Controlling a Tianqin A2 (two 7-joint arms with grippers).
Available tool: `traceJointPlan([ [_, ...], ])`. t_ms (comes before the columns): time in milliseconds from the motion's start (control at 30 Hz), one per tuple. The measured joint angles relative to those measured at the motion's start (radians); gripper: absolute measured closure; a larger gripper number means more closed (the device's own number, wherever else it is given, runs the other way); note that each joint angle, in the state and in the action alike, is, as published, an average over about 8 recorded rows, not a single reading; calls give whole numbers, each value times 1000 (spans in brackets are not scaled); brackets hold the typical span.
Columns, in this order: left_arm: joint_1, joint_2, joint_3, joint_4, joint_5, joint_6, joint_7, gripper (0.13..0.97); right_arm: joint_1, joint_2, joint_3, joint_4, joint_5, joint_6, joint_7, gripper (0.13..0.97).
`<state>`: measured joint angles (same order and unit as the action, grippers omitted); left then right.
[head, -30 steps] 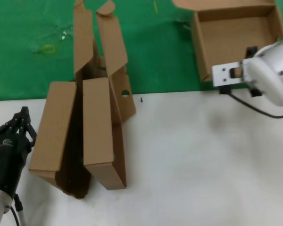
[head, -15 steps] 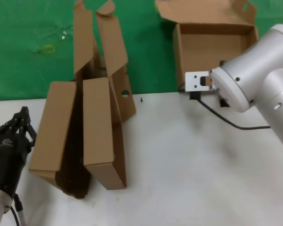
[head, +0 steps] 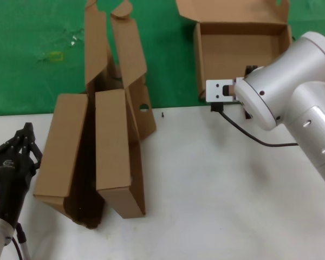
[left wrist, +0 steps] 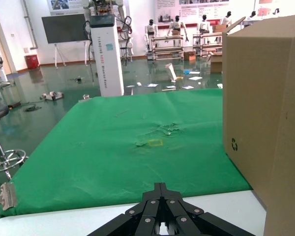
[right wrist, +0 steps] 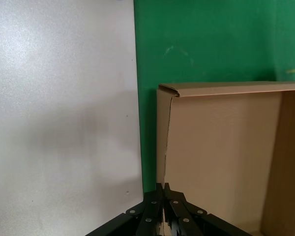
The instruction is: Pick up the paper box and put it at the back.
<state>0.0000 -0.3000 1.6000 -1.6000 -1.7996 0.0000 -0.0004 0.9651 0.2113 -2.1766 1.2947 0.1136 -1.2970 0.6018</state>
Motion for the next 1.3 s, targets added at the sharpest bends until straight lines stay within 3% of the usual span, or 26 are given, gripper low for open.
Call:
traceJointPlan([
  [433,0,0,0,0,0,0,0,954,-18,-2,19,44,-4,-15,-29,898],
  [533,0,0,0,0,0,0,0,954,-17,-3,26,67,-10,-22,-31,853],
  [700,0,0,0,0,0,0,0,954,-14,8,41,158,-8,-68,-43,779],
  [833,0,0,0,0,0,0,0,954,-13,29,71,268,18,-116,-56,779],
  [1033,0,0,0,0,0,0,0,954,-50,72,179,464,103,-128,-40,636],
  [1300,0,0,0,0,0,0,0,952,-208,153,377,658,232,-50,0,452],
])
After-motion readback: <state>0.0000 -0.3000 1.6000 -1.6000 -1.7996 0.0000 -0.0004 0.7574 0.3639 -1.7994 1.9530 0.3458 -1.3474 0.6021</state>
